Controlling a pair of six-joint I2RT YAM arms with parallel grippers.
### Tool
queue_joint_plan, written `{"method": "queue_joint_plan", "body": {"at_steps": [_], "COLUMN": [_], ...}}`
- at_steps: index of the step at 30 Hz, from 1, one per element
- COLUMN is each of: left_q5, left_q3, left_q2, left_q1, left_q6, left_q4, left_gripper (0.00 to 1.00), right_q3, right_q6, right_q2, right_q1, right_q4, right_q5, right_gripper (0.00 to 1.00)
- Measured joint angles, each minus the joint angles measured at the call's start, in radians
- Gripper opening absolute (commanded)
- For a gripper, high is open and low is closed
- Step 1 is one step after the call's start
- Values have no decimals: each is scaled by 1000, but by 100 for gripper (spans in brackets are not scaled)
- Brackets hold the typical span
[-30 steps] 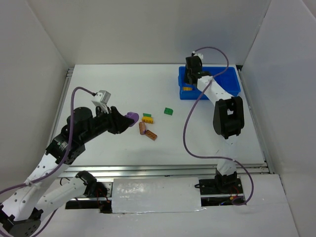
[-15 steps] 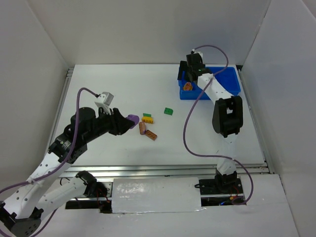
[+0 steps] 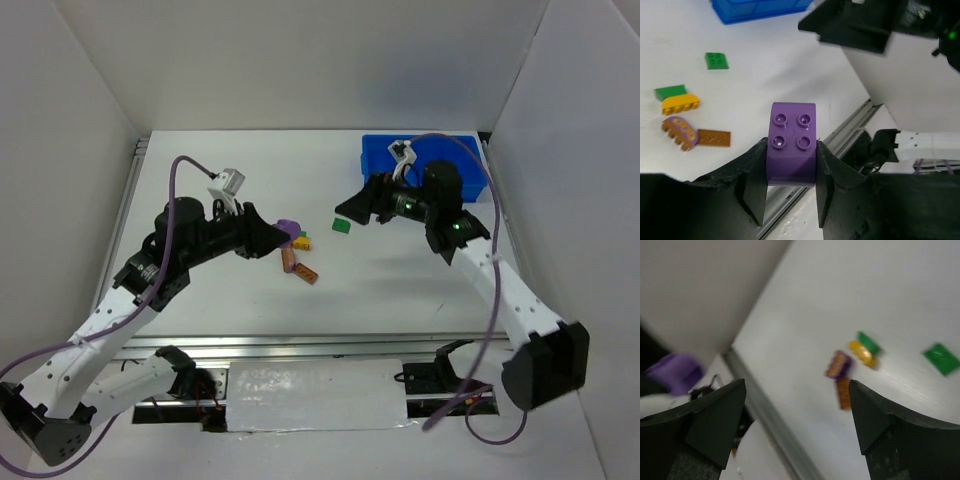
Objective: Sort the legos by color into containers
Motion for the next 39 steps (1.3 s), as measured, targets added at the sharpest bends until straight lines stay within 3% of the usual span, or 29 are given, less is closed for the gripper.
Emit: {"method": "queue_joint_plan", "body": {"at_steps": [5,9,22,35,39], "left_q5": [123,211,367,491,513], "left_q3": [9,9,8,-35,-38], "left_q2": [32,44,39,39,39], "left_q1": [9,10,11,17,16], "left_q6": [-23,-42,-74,-97,-100], "left_q4": [86,137,216,327,346], "left_gripper": [0,0,0,0,0], "right_q3": [-98,-117,-115,-102,-105], "right_q6": [58,96,120,201,249], "right_q2": [-257,-307,-231,-192,-190], "right_q1": [74,105,269,271,272], "right_q4": [127,183,192,379,446], "right_q5": [-233,-315,-277,-395,-430], "right_gripper": [91,90,82,54,53]}}
